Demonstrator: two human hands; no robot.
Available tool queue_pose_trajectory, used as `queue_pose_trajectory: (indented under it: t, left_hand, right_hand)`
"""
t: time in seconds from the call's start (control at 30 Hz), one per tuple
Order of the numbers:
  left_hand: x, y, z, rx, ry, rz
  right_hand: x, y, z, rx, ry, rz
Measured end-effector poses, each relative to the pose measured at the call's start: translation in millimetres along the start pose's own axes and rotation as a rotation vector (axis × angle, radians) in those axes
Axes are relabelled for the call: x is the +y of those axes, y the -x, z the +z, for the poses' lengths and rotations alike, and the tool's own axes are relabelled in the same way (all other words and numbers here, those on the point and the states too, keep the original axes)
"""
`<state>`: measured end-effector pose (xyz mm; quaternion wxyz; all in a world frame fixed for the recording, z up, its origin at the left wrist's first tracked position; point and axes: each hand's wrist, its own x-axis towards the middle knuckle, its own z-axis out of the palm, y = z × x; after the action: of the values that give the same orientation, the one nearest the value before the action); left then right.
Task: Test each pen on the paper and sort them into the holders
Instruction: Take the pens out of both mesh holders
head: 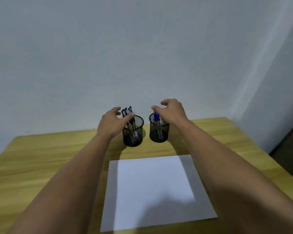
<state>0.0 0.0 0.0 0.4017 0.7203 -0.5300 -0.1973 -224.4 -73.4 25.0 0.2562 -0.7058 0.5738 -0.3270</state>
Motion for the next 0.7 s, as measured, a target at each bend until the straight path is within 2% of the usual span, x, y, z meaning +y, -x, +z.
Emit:
queue_pose_trajectory:
  t: [0.13, 0.3, 0.53, 0.7]
  left_hand:
    - [-2.5, -17.1, 12.7, 0.023, 0.14, -0.052]
    - [-10.9, -35.3, 19.8, -0.105, 0.371, -0.044]
    - [-8.0, -45.9, 21.5, -0.288, 0.358, -0.051]
    - [-5.7, -47.4, 23.5, -0.297, 0.34, -0.009]
  right_hand:
    - [8.4, -25.0, 8.7, -0.051, -0.069, 0.052]
    - [14.3, -40.1, 20.9, -0.118, -0.152, 0.058]
    - [26.5, -42.7, 23.3, -0.139, -0.256, 0.076]
    - [33.0, -42.5, 22.4, -0.114, -0.326, 0.086]
